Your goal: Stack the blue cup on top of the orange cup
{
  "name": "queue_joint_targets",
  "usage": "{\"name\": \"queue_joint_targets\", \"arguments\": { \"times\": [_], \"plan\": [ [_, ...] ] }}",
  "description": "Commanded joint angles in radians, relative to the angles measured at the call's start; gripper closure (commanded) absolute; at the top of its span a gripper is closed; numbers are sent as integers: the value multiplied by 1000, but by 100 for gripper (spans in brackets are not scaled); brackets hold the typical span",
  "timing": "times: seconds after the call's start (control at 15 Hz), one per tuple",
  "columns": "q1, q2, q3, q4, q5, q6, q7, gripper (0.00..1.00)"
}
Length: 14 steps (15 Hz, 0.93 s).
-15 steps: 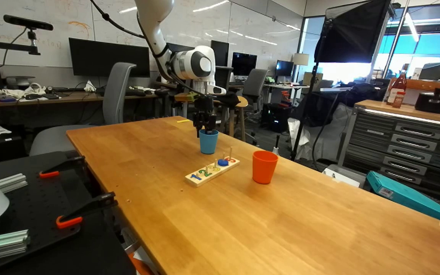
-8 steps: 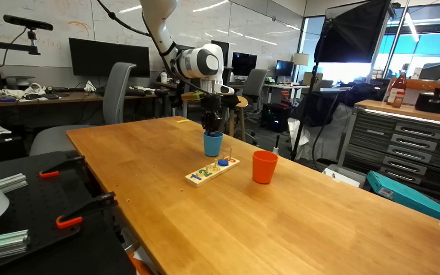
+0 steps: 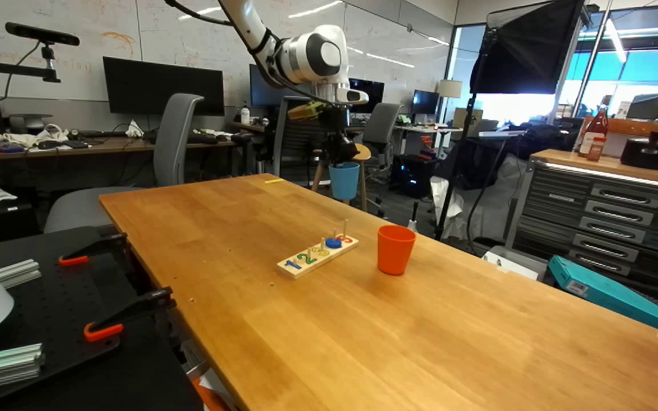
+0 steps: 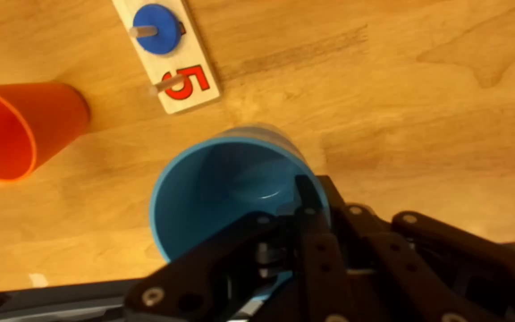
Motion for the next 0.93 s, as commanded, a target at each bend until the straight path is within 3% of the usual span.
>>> {"name": "queue_joint_targets", "arguments": {
  "times": [0.0, 0.47, 0.87],
  "plan": [
    [-1, -80, -48, 17, -24, -48, 19, 98],
    [-63, -54, -132, 46, -51, -72, 57, 97],
    [-105, 24, -158, 79, -65, -101, 71, 97]
  ]
}}
